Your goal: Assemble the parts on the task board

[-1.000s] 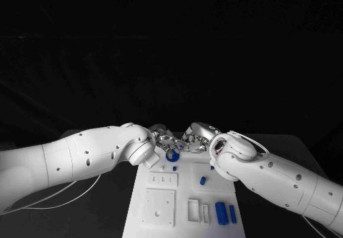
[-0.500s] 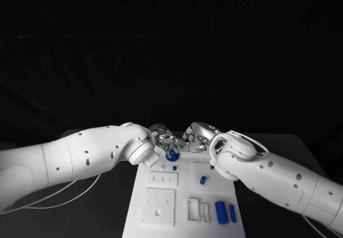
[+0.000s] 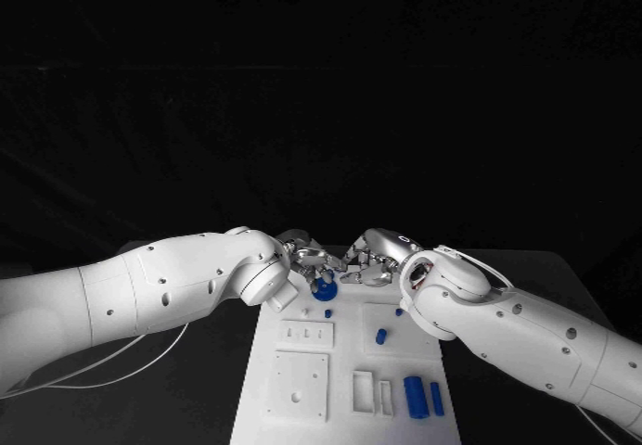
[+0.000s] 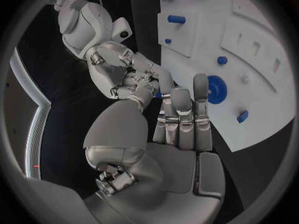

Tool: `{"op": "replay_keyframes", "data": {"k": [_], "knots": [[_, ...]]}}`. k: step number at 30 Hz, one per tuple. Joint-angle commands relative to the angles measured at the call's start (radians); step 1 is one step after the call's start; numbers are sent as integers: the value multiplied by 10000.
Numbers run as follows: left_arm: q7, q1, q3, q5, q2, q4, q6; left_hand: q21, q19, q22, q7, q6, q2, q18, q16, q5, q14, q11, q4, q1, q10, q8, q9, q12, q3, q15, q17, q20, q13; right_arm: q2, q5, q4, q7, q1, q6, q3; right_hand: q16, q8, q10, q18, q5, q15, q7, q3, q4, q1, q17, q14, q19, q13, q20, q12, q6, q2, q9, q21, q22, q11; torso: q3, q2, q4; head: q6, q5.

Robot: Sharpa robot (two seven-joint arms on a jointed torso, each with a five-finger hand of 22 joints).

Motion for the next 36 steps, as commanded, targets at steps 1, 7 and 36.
{"op": "replay_keyframes", "data": {"k": [1,7,36], "knots": [[14,10,-4,108,-9,1,-130,69,13,61,-1013,1506,31,-84,132,-8,81,-125,-91,-142,439,-14,6610,196,-44,-56,36,-112,94,-148,138,112,382,-66,-354,0,-83,-34,-197,65,-28,86,90,-561,170,83,-60,-60,313,-127,120,-32,-365,-65,-20,-248,799,59,-2,-18,-8,-19,28],[-37,9,-19,52,-73,-1,-86,154,79,208,-1122,1796,92,-108,457,-17,185,-185,-130,-194,441,8,6804,727,-203,-118,208,-172,317,-629,174,417,469,-242,-636,11,-104,-31,-469,135,508,140,176,-1179,304,383,-146,-157,297,-487,186,-36,-742,-62,-21,-610,756,124,-3,-12,-26,-23,81],[-598,-92,-537,-1438,-882,765,658,290,277,706,-1348,2443,512,-27,1341,-943,542,-310,203,-315,452,19,8251,1907,-730,-194,1776,-181,1334,-2107,2696,95,1099,-747,-1399,1290,-268,-34,-485,157,1829,127,175,-1221,393,425,-421,-211,334,-918,181,34,-709,-49,-23,-1012,704,95,118,-387,-95,-605,322]]}}
